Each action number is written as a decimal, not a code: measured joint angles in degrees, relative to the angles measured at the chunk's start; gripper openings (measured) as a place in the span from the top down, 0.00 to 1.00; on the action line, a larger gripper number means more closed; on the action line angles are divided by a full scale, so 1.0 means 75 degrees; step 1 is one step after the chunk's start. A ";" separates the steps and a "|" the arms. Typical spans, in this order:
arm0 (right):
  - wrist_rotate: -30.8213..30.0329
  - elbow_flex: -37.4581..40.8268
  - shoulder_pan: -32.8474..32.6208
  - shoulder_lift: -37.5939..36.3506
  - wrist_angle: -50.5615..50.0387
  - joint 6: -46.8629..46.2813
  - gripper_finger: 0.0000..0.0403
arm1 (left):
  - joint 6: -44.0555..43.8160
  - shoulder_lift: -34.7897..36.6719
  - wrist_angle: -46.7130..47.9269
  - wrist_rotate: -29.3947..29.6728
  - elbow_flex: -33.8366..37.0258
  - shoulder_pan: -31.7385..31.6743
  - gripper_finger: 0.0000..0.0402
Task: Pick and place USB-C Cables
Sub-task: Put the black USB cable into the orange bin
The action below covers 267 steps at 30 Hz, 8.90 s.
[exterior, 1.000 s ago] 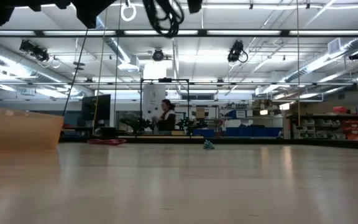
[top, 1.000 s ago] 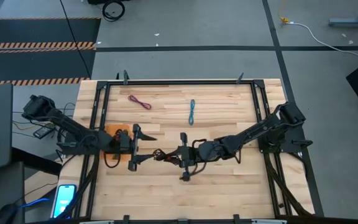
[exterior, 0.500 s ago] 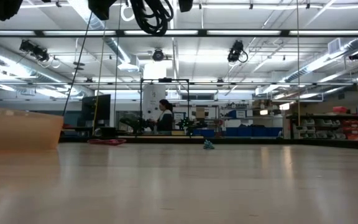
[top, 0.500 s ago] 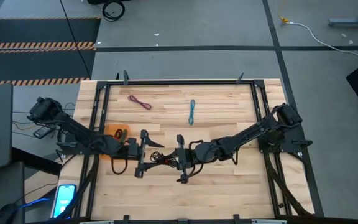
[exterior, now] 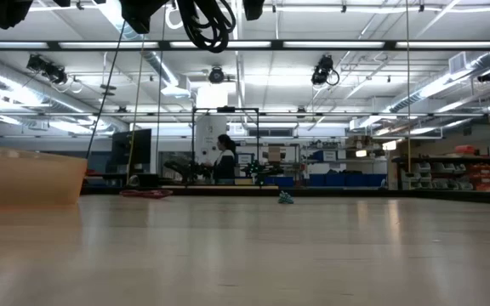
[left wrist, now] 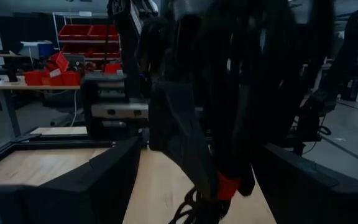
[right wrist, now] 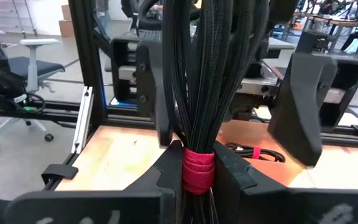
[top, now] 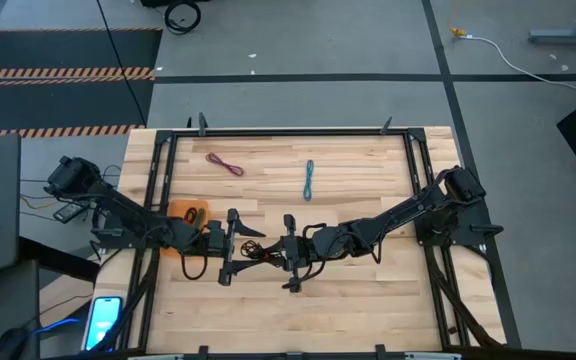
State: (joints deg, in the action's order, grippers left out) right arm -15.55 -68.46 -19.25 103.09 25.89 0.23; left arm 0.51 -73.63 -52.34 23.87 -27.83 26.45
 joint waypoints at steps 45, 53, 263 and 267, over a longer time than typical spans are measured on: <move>-0.0011 -0.0001 0.0033 -0.0015 -0.0032 -0.0028 0.85 | -0.0388 0.0009 -0.0137 -0.0159 0.0006 -0.0155 0.54; -0.0123 0.0013 0.0052 -0.0015 -0.0065 -0.0108 0.76 | -0.0387 0.0012 -0.0140 -0.0143 0.0012 -0.0148 0.92; -0.3970 0.0008 -0.1980 -0.1766 -0.6158 -0.1816 0.49 | -0.7373 0.1766 1.3272 -0.0897 -0.0956 -0.3086 0.59; -0.3970 0.0008 -0.1980 -0.1766 -0.6155 -0.1816 0.49 | -0.7229 0.1935 1.3547 -0.0748 -0.1282 -0.3083 0.59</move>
State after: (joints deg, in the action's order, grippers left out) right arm -45.32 -68.40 -34.11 89.84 -20.27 -13.39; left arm -53.70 -59.11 49.26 18.26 -37.45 3.33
